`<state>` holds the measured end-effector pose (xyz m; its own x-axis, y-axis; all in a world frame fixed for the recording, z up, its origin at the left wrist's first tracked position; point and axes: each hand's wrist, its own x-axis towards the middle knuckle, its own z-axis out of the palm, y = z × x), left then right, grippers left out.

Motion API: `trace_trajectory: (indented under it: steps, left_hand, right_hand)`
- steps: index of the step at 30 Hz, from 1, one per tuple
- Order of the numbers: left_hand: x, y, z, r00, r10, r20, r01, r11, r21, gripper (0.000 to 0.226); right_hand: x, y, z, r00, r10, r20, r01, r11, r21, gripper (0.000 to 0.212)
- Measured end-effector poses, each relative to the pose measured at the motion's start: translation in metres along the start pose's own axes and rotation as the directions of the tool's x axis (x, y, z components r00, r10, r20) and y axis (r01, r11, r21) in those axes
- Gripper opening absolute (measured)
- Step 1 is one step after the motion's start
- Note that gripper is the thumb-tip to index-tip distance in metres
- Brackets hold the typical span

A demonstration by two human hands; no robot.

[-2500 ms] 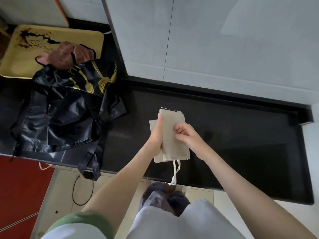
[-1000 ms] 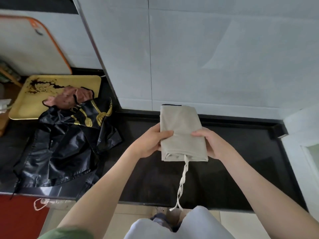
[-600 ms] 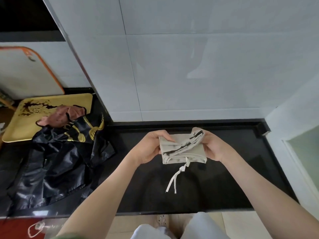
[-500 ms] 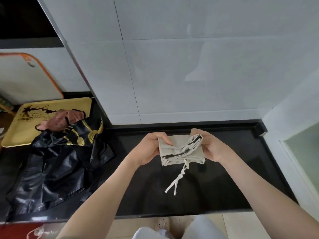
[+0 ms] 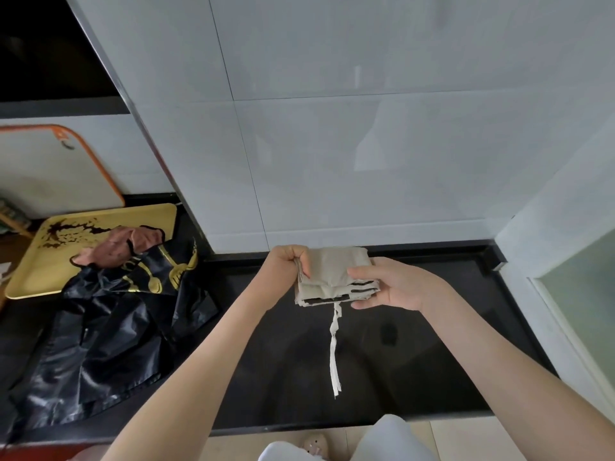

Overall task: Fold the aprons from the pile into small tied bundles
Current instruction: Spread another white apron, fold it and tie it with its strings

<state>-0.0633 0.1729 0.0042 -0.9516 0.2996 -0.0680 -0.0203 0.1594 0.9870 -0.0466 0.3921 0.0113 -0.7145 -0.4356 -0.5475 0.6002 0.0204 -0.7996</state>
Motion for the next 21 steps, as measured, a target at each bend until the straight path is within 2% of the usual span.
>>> trace_trajectory:
  steps: [2,4,5,7,8,10,12,15,16,19,21]
  left_hand:
    - [0.000,0.001,-0.001,0.998,-0.043,-0.037,0.040,0.997,-0.072,0.063]
    - [-0.003,0.006,0.001,0.986,-0.149,-0.077,0.122,0.953,-0.279,0.043]
    - [-0.004,0.008,0.002,0.975,-0.214,-0.058,0.171,0.891,-0.420,0.032]
    - [-0.006,0.015,0.004,0.949,-0.309,0.060,0.283,0.756,-0.591,0.037]
    - [-0.006,0.018,0.005,0.938,-0.318,0.137,0.336,0.743,-0.579,0.047]
    - [-0.007,0.025,0.011,0.910,-0.326,0.255,0.411,0.783,-0.468,0.062]
    - [-0.008,0.031,0.016,0.881,-0.375,0.289,0.466,0.793,-0.391,0.058]
    - [-0.008,0.034,0.017,0.877,-0.383,0.291,0.479,0.743,-0.466,0.038]
    - [-0.006,0.036,0.018,0.888,-0.364,0.281,0.460,0.736,-0.497,0.033]
    - [-0.001,0.044,0.021,0.924,-0.322,0.204,0.380,0.730,-0.568,0.021]
    - [0.002,0.048,0.024,0.939,-0.312,0.142,0.332,0.721,-0.608,0.016]
  right_hand:
    - [0.000,-0.002,-0.001,0.999,-0.038,-0.013,0.037,0.998,-0.058,0.034]
    - [0.002,-0.005,-0.001,0.994,-0.090,-0.062,0.089,0.996,-0.029,0.030]
    - [0.004,-0.006,-0.003,0.989,-0.117,-0.087,0.117,0.993,-0.010,0.028]
    - [0.005,-0.008,-0.004,0.979,-0.164,-0.122,0.165,0.986,-0.005,0.019]
    - [0.005,-0.010,-0.003,0.974,-0.184,-0.132,0.183,0.983,-0.021,0.015]
    - [0.005,-0.013,-0.002,0.962,-0.230,-0.147,0.225,0.973,-0.054,0.014]
    - [0.005,-0.016,0.000,0.948,-0.270,-0.168,0.261,0.962,-0.078,0.015]
    - [0.004,-0.025,0.001,0.929,-0.315,-0.195,0.300,0.949,-0.103,0.019]
    - [0.003,-0.027,0.001,0.927,-0.322,-0.191,0.316,0.947,-0.063,0.024]
    - [0.002,-0.029,0.005,0.934,-0.347,-0.088,0.357,0.919,0.166,0.056]
    - [0.002,-0.027,0.008,0.929,-0.367,-0.048,0.365,0.888,0.280,0.063]
